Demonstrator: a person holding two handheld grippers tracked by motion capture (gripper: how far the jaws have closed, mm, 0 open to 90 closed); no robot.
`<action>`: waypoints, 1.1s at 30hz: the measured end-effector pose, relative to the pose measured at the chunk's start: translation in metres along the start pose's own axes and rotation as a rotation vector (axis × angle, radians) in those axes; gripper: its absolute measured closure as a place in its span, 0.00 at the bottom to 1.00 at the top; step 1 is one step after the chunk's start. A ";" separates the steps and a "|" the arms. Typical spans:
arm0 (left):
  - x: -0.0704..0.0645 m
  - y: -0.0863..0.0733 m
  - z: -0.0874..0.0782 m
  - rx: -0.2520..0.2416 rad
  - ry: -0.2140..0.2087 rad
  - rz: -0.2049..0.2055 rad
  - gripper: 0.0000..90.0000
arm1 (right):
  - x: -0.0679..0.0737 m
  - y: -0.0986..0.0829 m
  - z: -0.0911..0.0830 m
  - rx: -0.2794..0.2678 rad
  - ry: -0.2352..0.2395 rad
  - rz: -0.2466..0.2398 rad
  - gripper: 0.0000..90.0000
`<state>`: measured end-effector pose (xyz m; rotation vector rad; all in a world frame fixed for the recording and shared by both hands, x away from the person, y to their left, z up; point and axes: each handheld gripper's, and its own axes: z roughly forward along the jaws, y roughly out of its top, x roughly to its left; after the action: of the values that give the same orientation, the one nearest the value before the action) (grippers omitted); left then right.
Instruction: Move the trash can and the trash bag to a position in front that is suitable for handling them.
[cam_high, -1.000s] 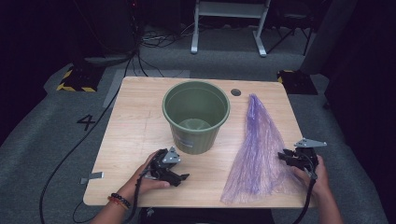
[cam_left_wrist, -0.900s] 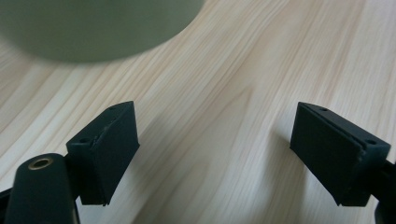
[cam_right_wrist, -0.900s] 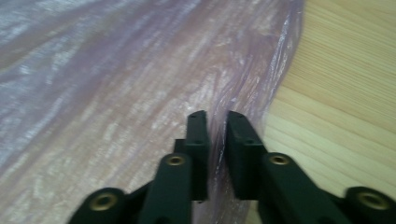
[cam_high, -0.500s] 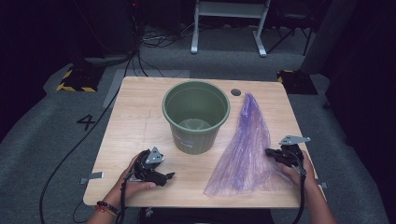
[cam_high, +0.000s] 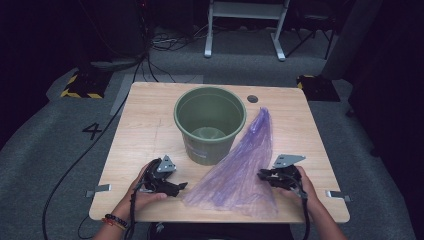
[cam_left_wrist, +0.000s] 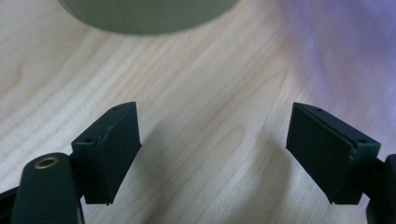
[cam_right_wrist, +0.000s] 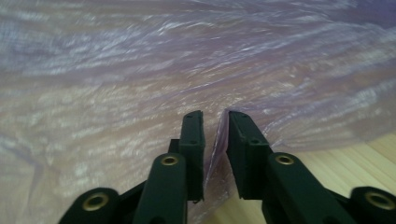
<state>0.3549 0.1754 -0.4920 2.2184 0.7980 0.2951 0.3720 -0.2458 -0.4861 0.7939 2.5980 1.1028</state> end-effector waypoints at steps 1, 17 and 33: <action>0.000 0.000 0.000 0.000 0.000 0.000 0.19 | 0.000 0.000 0.000 0.000 0.000 0.000 0.83; -0.080 0.038 0.010 0.028 -0.147 0.150 0.33 | 0.053 0.034 0.044 -0.018 -0.006 -0.075 0.59; -0.047 0.023 0.017 0.140 -0.133 0.227 0.71 | 0.035 0.030 0.002 -0.155 0.005 -0.032 0.37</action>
<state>0.3357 0.1240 -0.4854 2.4360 0.5088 0.2029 0.3560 -0.2081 -0.4655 0.7128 2.4833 1.2794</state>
